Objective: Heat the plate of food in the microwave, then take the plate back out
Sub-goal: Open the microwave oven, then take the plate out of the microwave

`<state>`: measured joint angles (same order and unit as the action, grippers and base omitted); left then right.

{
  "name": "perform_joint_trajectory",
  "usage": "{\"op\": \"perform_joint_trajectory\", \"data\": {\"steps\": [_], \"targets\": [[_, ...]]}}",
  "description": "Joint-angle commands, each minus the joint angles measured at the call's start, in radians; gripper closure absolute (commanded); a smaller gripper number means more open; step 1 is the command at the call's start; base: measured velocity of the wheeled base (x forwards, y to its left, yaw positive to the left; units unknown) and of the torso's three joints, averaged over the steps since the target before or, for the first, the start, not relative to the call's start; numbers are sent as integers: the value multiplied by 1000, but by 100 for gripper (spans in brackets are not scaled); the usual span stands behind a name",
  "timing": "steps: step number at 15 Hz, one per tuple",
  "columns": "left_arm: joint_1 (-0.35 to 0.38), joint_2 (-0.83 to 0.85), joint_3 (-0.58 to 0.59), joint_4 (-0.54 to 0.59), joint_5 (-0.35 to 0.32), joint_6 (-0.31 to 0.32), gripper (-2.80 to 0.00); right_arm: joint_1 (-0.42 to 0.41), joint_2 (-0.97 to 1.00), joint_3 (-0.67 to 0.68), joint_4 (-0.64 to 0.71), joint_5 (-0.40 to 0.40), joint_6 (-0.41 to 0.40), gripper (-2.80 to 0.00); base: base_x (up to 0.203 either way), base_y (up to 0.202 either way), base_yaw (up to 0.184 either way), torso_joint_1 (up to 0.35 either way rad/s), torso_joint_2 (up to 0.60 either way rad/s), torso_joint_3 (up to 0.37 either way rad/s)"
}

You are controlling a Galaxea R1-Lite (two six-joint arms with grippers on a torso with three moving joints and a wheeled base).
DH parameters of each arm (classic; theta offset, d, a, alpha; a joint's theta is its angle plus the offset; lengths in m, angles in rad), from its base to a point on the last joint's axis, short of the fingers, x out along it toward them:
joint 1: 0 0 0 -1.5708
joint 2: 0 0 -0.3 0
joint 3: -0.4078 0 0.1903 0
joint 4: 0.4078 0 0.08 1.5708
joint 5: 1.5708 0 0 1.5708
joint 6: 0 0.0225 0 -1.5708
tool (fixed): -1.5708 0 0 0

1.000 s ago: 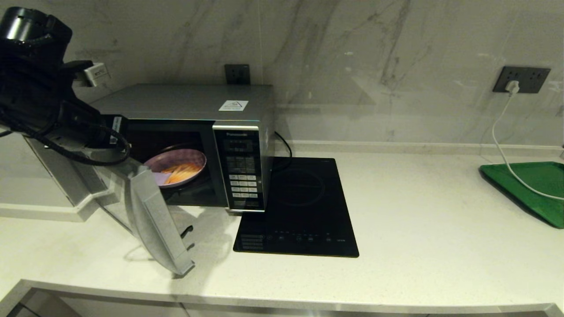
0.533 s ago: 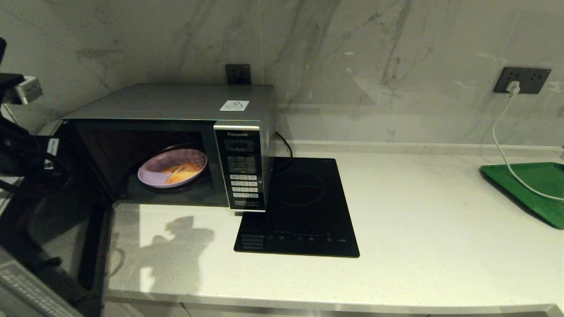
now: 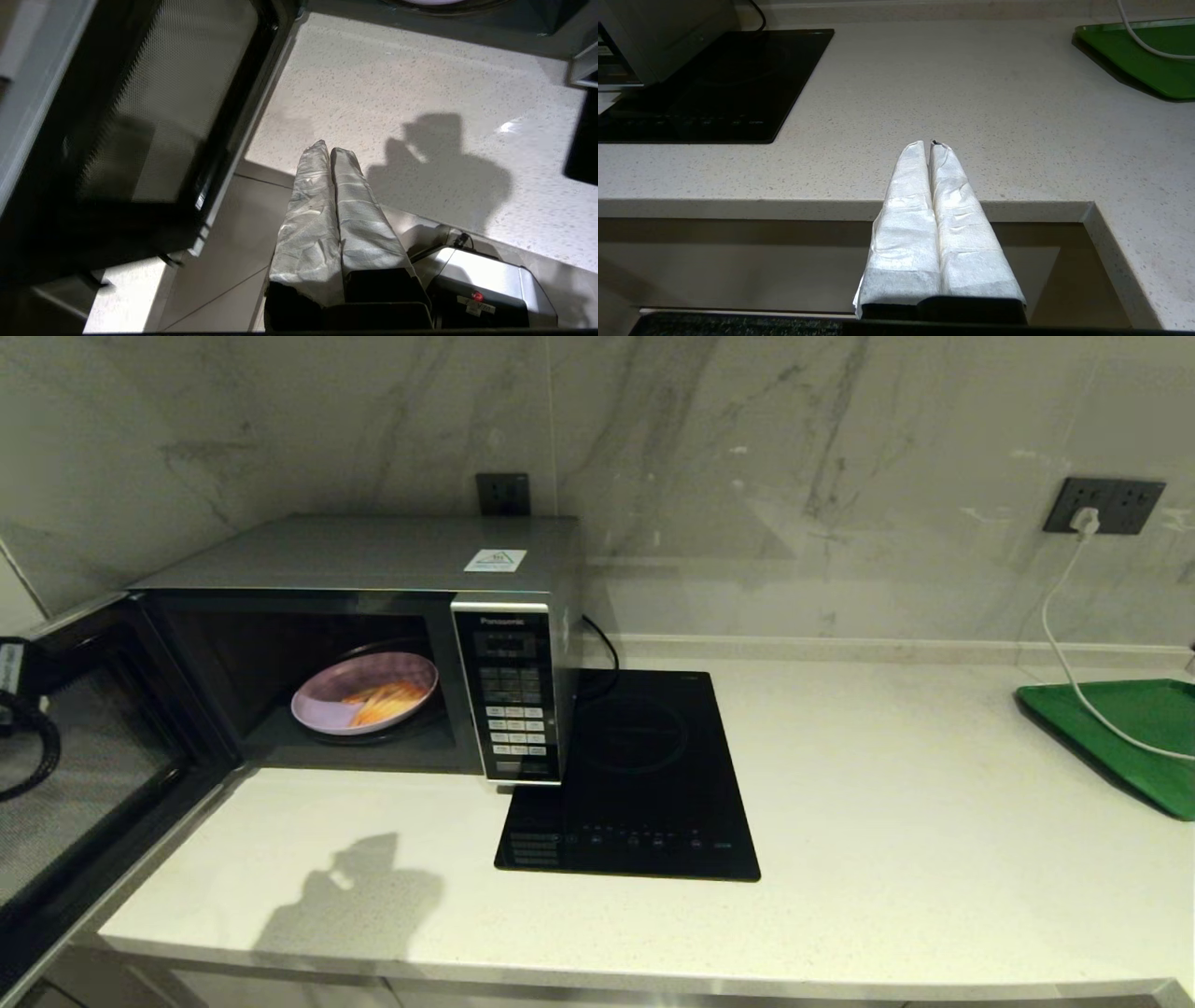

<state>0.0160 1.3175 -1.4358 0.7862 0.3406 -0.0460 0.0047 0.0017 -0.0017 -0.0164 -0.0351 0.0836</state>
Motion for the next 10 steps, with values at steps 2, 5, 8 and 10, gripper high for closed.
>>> {"op": "perform_joint_trajectory", "data": {"steps": [2, 5, 8, 10], "targets": [[91, 35, 57, -2, 1, -4, 0, 1, 0, 0, 0, 0, 1, 0, 0, 0, 0, 0, 0, 0], [205, 108, 41, -70, -1, 20, 0, 0, 0, 0, 0, 0, 1, 0, 0, 0, 0, 0, 0, 0], [279, 155, 35, -154, -2, 95, 0, 1, 0, 0, 0, 0, 1, 0, 0, 0, 0, 0, 0, 0], [320, 173, 35, -157, -7, 98, 0, 1, 0, 0, 0, 0, 1, 0, 0, 0, 0, 0, 0, 0]]}}
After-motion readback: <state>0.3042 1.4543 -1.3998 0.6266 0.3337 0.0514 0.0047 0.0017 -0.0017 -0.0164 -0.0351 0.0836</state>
